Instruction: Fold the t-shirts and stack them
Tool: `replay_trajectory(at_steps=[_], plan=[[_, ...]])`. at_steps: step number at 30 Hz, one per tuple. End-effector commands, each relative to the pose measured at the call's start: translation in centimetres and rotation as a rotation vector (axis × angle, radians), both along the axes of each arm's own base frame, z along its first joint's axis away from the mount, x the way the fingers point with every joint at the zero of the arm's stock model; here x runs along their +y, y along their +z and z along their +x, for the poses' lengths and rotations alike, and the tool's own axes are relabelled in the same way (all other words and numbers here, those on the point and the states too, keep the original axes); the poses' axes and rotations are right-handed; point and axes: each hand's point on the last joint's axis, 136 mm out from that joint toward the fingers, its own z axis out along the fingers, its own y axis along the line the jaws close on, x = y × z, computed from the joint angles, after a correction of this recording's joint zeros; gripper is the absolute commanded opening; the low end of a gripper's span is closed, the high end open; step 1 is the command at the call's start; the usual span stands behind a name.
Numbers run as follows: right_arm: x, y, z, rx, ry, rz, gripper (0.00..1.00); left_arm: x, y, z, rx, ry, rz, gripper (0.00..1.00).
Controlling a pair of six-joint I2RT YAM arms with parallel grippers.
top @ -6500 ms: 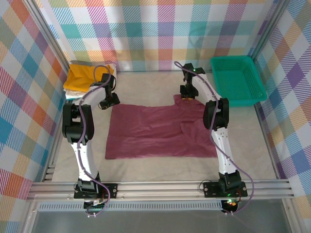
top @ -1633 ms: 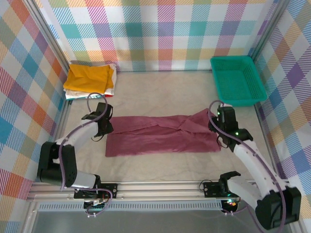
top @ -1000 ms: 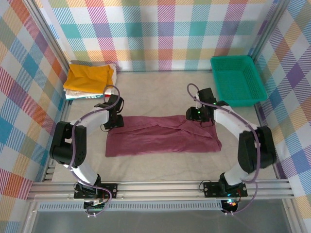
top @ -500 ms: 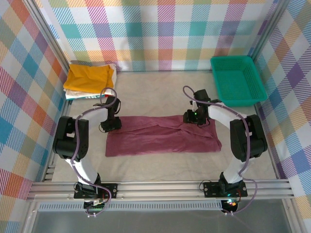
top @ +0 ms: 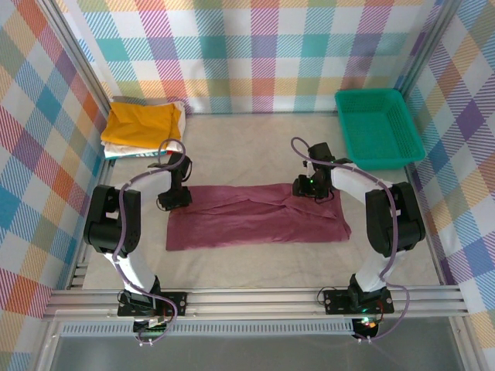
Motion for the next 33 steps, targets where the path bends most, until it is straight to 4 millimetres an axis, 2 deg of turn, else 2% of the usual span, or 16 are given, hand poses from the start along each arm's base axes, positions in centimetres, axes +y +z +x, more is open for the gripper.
replay_trajectory(at_steps=[1,2,3,10,15,27,33], plan=[[0.3,0.0,0.3,0.008,0.001,0.007,0.42,0.9,1.4,0.0,-0.006,-0.003,0.036,0.14],[0.4,-0.1,0.3,0.014,0.003,0.01,0.39,0.9,1.4,-0.1,-0.003,-0.004,0.038,0.05],[0.5,-0.2,0.3,0.019,0.007,0.013,0.35,1.0,1.4,-0.1,0.0,-0.003,0.041,0.01],[0.6,-0.1,0.7,0.009,0.006,0.009,0.22,1.3,2.7,0.1,-0.02,-0.001,0.057,0.0],[0.4,0.8,0.9,-0.019,-0.004,0.007,0.0,1.5,3.5,0.2,-0.019,-0.011,0.072,0.0],[0.1,2.7,0.6,-0.059,-0.015,0.013,0.0,1.8,5.1,0.3,-0.013,-0.021,0.083,0.0],[0.4,3.0,0.6,-0.064,-0.009,0.031,0.02,2.7,4.1,-0.1,0.018,-0.012,0.119,0.0]])
